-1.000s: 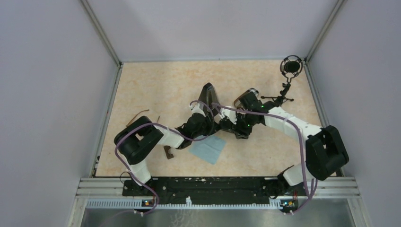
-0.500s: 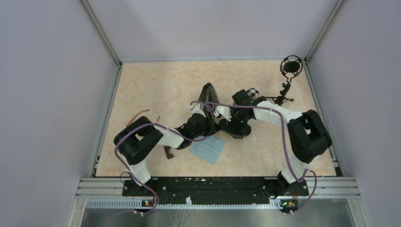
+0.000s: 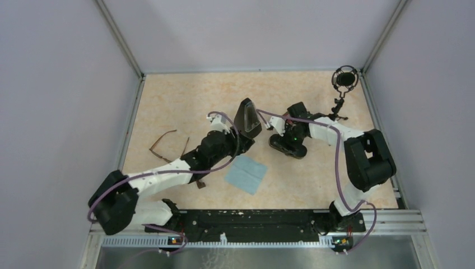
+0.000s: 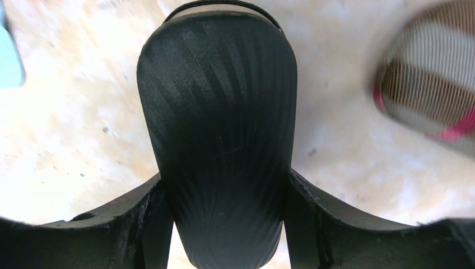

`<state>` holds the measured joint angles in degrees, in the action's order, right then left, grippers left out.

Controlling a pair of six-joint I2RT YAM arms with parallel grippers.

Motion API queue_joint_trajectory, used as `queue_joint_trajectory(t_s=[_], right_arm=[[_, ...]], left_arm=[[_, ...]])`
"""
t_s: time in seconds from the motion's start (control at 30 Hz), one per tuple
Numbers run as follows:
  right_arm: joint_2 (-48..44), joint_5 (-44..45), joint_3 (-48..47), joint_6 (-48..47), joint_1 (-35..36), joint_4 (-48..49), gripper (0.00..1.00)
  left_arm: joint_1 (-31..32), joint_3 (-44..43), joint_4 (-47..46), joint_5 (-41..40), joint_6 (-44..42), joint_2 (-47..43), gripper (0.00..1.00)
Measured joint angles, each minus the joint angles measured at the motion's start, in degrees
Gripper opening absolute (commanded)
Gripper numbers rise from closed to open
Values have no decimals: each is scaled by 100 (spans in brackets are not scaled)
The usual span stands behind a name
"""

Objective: Organize the sunglasses
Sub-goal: Move the sunglasses case at the center of the board.

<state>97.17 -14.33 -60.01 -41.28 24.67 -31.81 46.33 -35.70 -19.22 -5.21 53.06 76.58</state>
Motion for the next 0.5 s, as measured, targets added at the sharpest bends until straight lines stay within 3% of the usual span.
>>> queue_joint_trajectory(t_s=[0.13,0.33,0.37,0.5], right_arm=[[-393,291,439,52,-313,-37,35],[-1327,693,1300,48,-1108,-516,39],[-1451,748,1370,37,-1344,-612,42],[-1650,820,1427,-103,-2424,-708,70]], left_arm=[[0,212,356,-232,-105,-1034,49],[2,761,859,-345,-114,-1639,49],[2,852,951,-345,-111,-1700,49],[2,990,1108,-339,-109,-1794,49]])
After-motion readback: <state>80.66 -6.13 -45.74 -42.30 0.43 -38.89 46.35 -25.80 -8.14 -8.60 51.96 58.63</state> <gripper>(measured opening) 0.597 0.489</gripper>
